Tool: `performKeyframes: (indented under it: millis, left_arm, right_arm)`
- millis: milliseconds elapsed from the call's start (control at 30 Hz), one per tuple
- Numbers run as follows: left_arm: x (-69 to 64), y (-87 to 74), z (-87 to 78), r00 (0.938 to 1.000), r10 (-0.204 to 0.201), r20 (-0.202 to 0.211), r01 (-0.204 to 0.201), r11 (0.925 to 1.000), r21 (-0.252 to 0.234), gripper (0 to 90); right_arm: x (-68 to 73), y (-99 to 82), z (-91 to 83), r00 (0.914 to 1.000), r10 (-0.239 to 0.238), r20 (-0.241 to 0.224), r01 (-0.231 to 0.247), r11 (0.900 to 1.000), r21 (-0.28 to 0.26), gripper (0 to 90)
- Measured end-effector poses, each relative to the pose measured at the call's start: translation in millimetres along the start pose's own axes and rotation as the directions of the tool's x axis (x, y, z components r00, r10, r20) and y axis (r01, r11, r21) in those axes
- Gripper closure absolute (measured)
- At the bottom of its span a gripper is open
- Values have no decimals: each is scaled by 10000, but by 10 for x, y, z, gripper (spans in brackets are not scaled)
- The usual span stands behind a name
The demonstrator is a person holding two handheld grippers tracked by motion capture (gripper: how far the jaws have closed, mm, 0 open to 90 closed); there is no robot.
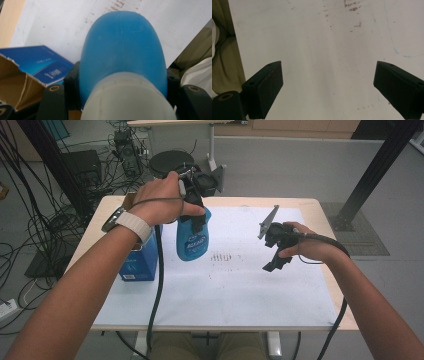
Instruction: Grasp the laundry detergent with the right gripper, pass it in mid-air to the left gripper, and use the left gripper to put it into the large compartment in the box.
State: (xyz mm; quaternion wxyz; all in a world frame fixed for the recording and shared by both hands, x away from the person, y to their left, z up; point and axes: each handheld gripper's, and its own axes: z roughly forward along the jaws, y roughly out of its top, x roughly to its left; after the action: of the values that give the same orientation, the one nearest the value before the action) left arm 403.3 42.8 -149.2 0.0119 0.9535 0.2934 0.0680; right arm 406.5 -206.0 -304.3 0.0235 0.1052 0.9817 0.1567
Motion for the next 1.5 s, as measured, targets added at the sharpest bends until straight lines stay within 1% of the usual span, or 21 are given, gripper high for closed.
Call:
performKeyframes:
  millis: [133, 267, 300, 400, 467, 600, 633, 767, 867, 900, 933, 1000, 1033, 1067, 1133, 1167, 1200, 1300, 1400, 1433, 1500]
  left_arm:
    - [89, 11, -106, 9975, -691, -138, 693, 9975, 110, 378]
    - [177, 32, -204, 9886, -1473, -299, 1482, 9885, 287, 378]
    - [204, 40, -228, 9872, -1560, -338, 1572, 9869, 370, 378]
    - [274, 59, -299, 9757, -2153, -415, 2169, 9755, 378, 378]
    - [322, 70, -340, 9719, -2299, -506, 2324, 9713, 501, 378]
    - [415, 78, -431, 9566, -2858, -572, 2883, 9566, 417, 378]
    - [433, 75, -449, 9494, -3092, -557, 3111, 9499, 310, 378]
    - [515, 53, -518, 9384, -3407, -570, 3429, 9388, 341, 378]
    - [570, 32, -552, 9247, -3764, -576, 3785, 9251, 313, 377]
    - [602, 22, -568, 9165, -3956, -585, 3978, 9170, 310, 378]
    - [622, 18, -577, 9130, -4034, -615, 4057, 9135, 312, 377]
    - [659, 2, -600, 9009, -4286, -690, 4319, 9009, 427, 377]
    - [676, -7, -611, 8970, -4362, -720, 4398, 8969, 460, 377]
    - [694, -21, -625, 8878, -4545, -724, 4581, 8879, 428, 377]
    - [740, -57, -662, 8752, -4783, -726, 4818, 8754, 407, 378]
    - [756, -74, -673, 8634, -4995, -714, 5025, 8640, 317, 377]
    - [774, -93, -691, 8549, -5137, -726, 5168, 8554, 341, 377]
    - [848, -165, -738, 8371, -5415, -773, 5453, 8374, 387, 377]
    - [923, -245, -761, 8147, -5742, -809, 5788, 8137, 535, 377]
    - [946, -272, -767, 8034, -5898, -820, 5945, 8023, 540, 377]
    - [995, -328, -775, 7859, -6124, -857, 6176, 7841, 616, 377]
  right_arm:
    - [-18, -15, -25, 10000, 40, 48, -40, 10000, 45, 92]
    - [-37, -23, -34, 10000, 14, 95, -17, 9996, 269, 100]
    - [-42, -26, -37, 10000, -7, 98, 4, 9995, 303, 100]
    - [-61, -40, -46, 9999, 57, 143, -62, 9994, 344, 100]
    - [-77, -54, -48, 9997, 44, 251, -55, 9990, 438, 100]
    - [-105, -96, -58, 9991, 206, 360, -229, 9978, 630, 100]
    - [-116, -107, -63, 9991, 246, 353, -269, 9974, 672, 101]
    - [-158, -150, -85, 9986, 349, 397, -376, 9970, 680, 101]
    - [-175, -162, -95, 9986, 343, 402, -372, 9967, 716, 101]
    - [-176, -162, -97, 9986, 352, 398, -379, 9969, 694, 101]
    - [-178, -159, -100, 9987, 363, 357, -387, 9969, 690, 101]
    - [-185, -157, -102, 9988, 324, 359, -349, 9967, 727, 101]
    - [-190, -158, -99, 9990, 302, 337, -326, 9968, 724, 101]
    - [-196, -159, -99, 9989, 299, 355, -326, 9966, 760, 101]
    - [-211, -161, -97, 9987, 346, 371, -374, 9963, 779, 101]
    - [-217, -160, -97, 9986, 343, 402, -373, 9964, 766, 101]
    - [-219, -157, -98, 9986, 318, 419, -349, 9965, 762, 101]
    - [-224, -146, -100, 9988, 269, 398, -298, 9968, 740, 101]
    - [-248, -130, -111, 9986, 239, 479, -277, 9965, 792, 101]
    - [-255, -122, -115, 9982, 263, 531, -304, 9965, 777, 101]
    - [-271, -100, -120, 9984, 191, 528, -229, 9971, 731, 101]
